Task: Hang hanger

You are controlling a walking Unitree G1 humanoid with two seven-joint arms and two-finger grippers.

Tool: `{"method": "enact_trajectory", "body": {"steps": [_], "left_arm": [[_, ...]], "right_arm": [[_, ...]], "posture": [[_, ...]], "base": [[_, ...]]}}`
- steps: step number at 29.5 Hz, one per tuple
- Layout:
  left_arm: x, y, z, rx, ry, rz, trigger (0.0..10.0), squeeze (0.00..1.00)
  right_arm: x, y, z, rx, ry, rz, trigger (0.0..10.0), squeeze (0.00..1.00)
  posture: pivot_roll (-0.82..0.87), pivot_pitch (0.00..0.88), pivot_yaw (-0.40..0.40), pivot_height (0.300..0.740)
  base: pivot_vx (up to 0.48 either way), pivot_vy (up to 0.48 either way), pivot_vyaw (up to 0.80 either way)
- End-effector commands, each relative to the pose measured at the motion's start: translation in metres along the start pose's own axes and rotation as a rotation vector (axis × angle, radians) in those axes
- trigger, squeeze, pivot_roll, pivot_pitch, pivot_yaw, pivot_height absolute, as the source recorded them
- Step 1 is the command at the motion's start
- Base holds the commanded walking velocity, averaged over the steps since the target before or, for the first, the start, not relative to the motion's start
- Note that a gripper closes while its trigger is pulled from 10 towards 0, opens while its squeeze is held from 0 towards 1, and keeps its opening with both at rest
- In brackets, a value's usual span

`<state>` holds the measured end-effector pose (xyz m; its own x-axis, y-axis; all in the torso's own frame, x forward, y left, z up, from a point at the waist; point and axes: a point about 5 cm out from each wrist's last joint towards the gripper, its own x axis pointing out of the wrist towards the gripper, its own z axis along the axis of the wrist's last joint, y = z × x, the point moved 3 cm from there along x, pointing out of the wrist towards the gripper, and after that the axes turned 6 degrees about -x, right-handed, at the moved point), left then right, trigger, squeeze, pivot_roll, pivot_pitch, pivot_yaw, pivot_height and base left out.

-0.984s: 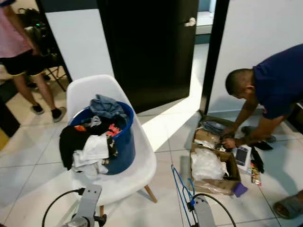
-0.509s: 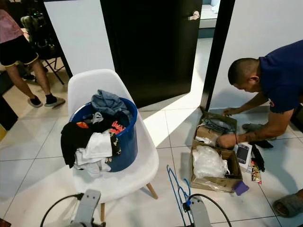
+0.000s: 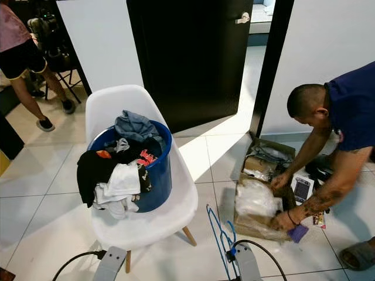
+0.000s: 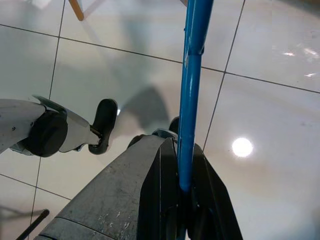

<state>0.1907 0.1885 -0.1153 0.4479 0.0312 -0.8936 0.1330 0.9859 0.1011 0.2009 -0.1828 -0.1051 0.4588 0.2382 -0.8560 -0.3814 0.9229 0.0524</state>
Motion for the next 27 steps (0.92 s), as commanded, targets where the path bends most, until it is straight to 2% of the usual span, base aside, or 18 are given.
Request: {"method": "enact_trajectory", "body": {"steps": [1,12,13,15,16,20,27], "left_arm": [[0.0,0.003,0.001,0.007,0.005,0.002,10.0,0.0],[0.0,0.0,0.001,0.005,0.0,-0.015,10.0,0.0],[0.0,-0.002,0.002,-0.001,0.0,-0.019,10.0,0.0],[0.0,-0.002,0.002,-0.005,0.0,-0.021,10.0,0.0],[0.0,-0.005,0.003,-0.021,-0.003,-0.028,10.0,0.0],[0.001,-0.01,0.006,-0.051,-0.012,-0.04,10.0,0.0],[0.001,-0.016,0.01,-0.069,-0.024,-0.054,10.0,0.0]], "right_arm": [[0.0,0.0,0.001,-0.014,-0.002,0.001,10.0,0.0],[0.0,0.0,0.001,-0.028,0.002,0.002,10.0,0.0],[0.0,-0.002,0.001,-0.034,0.003,-0.002,10.0,0.0],[-0.001,-0.002,0.001,-0.038,0.004,-0.005,10.0,0.0],[-0.001,-0.004,0.001,-0.039,0.005,-0.01,10.0,0.0],[-0.003,-0.01,0.001,-0.03,0.008,-0.025,10.0,0.0],[-0.005,-0.017,0.001,-0.025,0.008,-0.048,10.0,0.0]], "posture": [[-0.01,0.0,0.018,0.74],[-0.02,0.0,0.013,0.74],[-0.01,0.0,-0.011,0.74],[-0.01,0.0,-0.011,0.74],[0.01,0.0,-0.066,0.74],[0.02,0.0,-0.113,0.74],[0.02,0.0,-0.125,0.74]], "base": [[0.0,0.0,0.0],[0.0,0.0,0.0],[0.0,0.0,0.0],[0.0,0.0,0.0],[0.0,0.0,0.0],[0.0,0.0,0.0],[0.0,0.0,0.0]]}}
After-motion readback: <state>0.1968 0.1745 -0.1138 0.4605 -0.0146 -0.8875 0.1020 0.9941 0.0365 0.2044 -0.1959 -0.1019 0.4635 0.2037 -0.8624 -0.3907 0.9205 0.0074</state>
